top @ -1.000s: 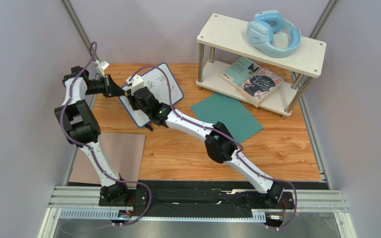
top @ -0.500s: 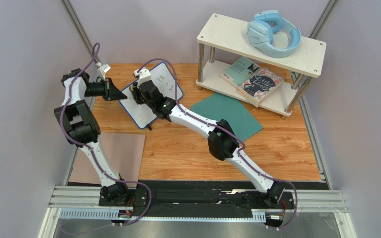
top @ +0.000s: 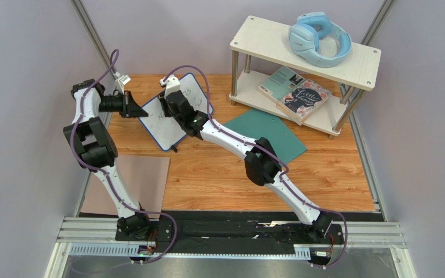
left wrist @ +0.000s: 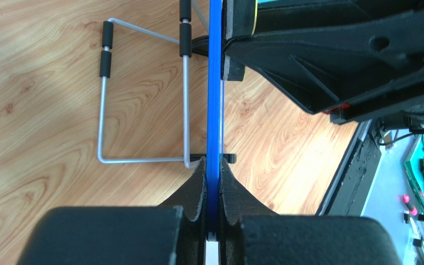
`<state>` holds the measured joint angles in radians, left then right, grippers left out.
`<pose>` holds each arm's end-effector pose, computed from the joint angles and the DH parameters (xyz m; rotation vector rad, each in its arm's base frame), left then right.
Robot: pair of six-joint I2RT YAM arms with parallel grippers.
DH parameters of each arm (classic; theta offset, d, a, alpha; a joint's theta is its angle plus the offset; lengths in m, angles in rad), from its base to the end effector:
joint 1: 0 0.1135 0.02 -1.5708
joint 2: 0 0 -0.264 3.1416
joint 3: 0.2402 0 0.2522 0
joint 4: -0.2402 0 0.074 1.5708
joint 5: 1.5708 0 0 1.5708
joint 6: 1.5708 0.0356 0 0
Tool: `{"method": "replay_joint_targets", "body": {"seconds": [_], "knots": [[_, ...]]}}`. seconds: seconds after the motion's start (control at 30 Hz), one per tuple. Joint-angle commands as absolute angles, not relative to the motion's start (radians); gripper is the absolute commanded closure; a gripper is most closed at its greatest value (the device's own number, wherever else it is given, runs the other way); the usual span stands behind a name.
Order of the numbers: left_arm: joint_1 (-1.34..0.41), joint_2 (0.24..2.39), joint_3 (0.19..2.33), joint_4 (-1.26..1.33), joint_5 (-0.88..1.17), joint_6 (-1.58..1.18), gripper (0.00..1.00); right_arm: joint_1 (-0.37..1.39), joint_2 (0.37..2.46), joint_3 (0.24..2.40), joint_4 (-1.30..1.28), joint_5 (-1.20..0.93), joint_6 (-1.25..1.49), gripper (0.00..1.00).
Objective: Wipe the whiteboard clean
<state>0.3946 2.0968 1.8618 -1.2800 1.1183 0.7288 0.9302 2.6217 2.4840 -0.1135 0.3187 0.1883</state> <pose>0.3906 0.1280 0.2537 0.4124 2.2088 -1.1565 0.3702 0.4779 0.2437 -0.4492 1.7822 0.5022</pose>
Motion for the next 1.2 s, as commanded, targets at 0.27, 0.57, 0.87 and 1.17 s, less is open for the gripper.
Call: {"method": "replay_joint_targets", "body": {"seconds": [0.27, 0.57, 0.87, 1.17], "knots": [[0.371, 2.072, 1.908, -1.384, 1.141, 0.841, 1.0, 1.071, 2.68, 2.484, -0.302, 0.403, -0.046, 1.0], [0.367, 2.072, 1.908, -1.379, 1.146, 0.828, 1.0, 1.106, 2.652, 2.408, -0.224, 0.373, -0.121, 1.0], [0.367, 2.069, 1.904, -1.407, 1.137, 0.859, 1.0, 1.071, 2.688, 2.522, -0.198, 0.414, -0.089, 1.0], [0.357, 2.069, 1.904, -1.419, 1.134, 0.871, 1.0, 1.032, 2.691, 2.546, -0.132, 0.362, -0.077, 1.0]]}}
